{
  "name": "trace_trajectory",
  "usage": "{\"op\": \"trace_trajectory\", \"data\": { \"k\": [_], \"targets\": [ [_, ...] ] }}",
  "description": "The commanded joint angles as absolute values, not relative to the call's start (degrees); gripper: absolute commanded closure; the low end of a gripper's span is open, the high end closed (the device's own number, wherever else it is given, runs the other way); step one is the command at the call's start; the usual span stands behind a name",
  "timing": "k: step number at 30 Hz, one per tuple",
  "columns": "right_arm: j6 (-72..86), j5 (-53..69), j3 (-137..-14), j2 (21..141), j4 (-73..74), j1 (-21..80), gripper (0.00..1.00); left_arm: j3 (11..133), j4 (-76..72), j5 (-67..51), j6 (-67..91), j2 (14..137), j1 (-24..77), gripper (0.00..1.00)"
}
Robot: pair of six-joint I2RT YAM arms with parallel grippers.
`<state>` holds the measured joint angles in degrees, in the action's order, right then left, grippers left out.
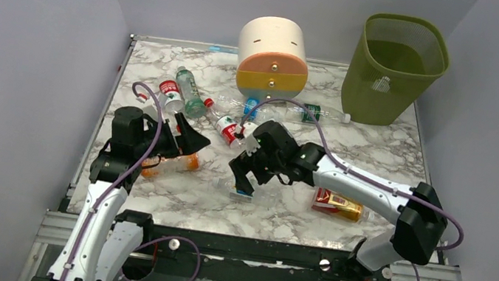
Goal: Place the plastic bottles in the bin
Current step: Pick up the plastic bottle at the center of the board.
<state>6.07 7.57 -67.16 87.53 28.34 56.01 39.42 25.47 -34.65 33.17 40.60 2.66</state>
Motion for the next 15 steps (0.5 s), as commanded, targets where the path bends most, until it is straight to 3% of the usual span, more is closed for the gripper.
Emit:
{"op": "trace_trajectory", "data": {
  "k": [1,15],
  "targets": [
    [2.21,3.91,-65.77,90.38,26.83,57.61,0.00,38.30,27.37,-32.02,33.49,38.50,2.75,0.01],
    [-2.20,2.10,-67.41,100.27,27.59,61.37,0.00,38.93,26.94,-30.76,32.03,41.05,2.72,0.01]
  ]
}}
